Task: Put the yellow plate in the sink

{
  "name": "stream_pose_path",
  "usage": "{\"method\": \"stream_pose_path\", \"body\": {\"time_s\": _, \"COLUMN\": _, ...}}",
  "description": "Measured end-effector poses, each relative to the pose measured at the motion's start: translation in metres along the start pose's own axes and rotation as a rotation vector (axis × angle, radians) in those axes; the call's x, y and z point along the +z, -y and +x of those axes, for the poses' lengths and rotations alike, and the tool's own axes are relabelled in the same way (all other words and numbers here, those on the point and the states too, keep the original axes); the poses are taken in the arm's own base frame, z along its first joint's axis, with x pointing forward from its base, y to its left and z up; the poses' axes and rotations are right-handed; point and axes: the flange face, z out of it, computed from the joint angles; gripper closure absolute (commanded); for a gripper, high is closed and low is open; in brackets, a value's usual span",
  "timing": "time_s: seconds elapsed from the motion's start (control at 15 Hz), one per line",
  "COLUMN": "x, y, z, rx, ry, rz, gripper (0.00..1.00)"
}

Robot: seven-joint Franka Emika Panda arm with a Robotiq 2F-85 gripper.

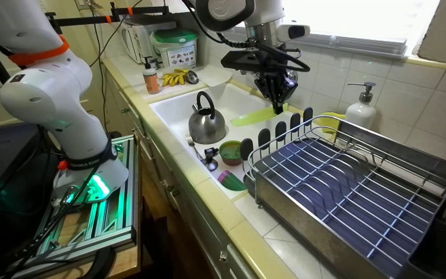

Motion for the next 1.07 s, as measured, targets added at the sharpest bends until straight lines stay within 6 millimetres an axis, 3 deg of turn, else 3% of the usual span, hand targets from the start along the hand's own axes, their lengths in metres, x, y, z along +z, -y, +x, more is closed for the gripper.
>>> {"method": "stream_pose_path", "body": {"time_s": 0.13, "x": 0.000, "y": 0.009, "z": 0.005, "rx": -0.023, "ry": 0.001, "rz": 0.000, "gripper": 0.96}}
{"method": "stream_pose_path", "body": {"time_s": 0.6, "x": 0.005, "y": 0.011, "z": 0.005, "rx": -0.029, "ry": 0.010, "rz": 0.005, "gripper": 0.99}}
{"method": "stream_pose_path", "body": {"time_s": 1.07, "x": 0.055, "y": 0.063, "z": 0.014, "rx": -0.149, "ry": 0.071, "rz": 0.108, "gripper": 0.99}}
